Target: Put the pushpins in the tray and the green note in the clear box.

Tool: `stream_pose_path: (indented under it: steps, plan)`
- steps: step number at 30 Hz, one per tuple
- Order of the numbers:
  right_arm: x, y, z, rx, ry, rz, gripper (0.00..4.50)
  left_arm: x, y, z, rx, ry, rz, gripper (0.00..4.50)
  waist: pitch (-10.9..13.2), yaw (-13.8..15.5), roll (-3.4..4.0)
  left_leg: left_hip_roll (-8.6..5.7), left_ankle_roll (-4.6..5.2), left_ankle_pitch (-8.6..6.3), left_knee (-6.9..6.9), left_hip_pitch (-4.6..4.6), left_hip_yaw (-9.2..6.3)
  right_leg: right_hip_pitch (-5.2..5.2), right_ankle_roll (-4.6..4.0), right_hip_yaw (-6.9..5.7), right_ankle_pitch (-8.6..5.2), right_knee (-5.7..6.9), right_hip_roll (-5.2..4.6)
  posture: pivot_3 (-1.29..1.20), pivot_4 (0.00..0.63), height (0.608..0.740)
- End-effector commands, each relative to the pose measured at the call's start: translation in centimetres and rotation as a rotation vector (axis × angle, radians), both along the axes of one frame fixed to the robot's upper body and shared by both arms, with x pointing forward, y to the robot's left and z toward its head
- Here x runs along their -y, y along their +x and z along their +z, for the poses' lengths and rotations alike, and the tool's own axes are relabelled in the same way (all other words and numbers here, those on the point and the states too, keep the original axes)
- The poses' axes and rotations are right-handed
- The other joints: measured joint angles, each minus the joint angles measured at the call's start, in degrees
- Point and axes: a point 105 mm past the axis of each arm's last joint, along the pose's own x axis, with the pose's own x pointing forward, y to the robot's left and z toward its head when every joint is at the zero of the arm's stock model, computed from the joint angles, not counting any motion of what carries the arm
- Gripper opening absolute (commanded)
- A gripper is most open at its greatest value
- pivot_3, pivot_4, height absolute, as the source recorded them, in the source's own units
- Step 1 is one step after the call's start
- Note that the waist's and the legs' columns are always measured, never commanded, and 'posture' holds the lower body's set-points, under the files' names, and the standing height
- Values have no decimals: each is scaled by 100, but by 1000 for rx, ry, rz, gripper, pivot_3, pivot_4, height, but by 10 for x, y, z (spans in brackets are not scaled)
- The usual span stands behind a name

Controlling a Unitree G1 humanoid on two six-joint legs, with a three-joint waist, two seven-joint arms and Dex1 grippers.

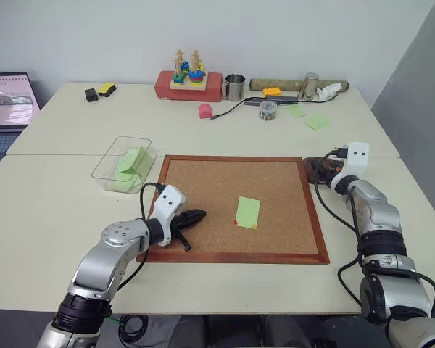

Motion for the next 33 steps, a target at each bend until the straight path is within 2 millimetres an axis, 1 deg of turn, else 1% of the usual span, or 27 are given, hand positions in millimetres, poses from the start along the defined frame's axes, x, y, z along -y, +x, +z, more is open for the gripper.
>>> stream_pose_path:
  steps: [1, 6, 11, 16, 24, 33]
  plan:
    - [5, 0, 20, 69, -39, -2, 4464, -4, -5, -19, -72, 47, 10, 0, 0, 1, 0, 0, 0, 0, 0, 0, 0, 0, 0, 0, 0, 0, 0, 0, 150, 740]
    - [4, 0, 17, 71, -127, 9, 4464, -4, -6, -20, -72, 48, 10, 0, 0, 2, 0, 0, 0, 0, 0, 0, 0, 0, 0, 0, 0, 0, 0, 0, 150, 740]
    - [9, -1, 16, 74, -182, -11, 4464, -4, -6, -20, -72, 48, 10, 0, 0, 2, 1, 0, 0, 0, 0, 0, 0, 0, 0, 0, 0, 0, 0, 0, 150, 740]
    - [12, -1, 11, 55, -213, -7, 4464, -4, -7, -20, -71, 49, 9, 0, -1, 1, 1, 0, 0, 0, 0, 1, 0, 0, 0, 0, 0, 0, 0, 0, 150, 740]
    - [11, -2, 6, 33, -216, 2, 4464, -4, -7, -20, -67, 50, 8, 0, -1, 1, 1, 0, 0, 0, 0, 0, 0, 0, 0, 1, 0, 0, 0, 0, 150, 740]
    - [17, -4, 3, 20, -245, -14, 4464, -2, -7, -20, -62, 53, 5, 0, -1, 2, 1, 0, 0, 0, 0, 0, 0, 0, 0, 1, 0, -1, 0, 0, 150, 740]
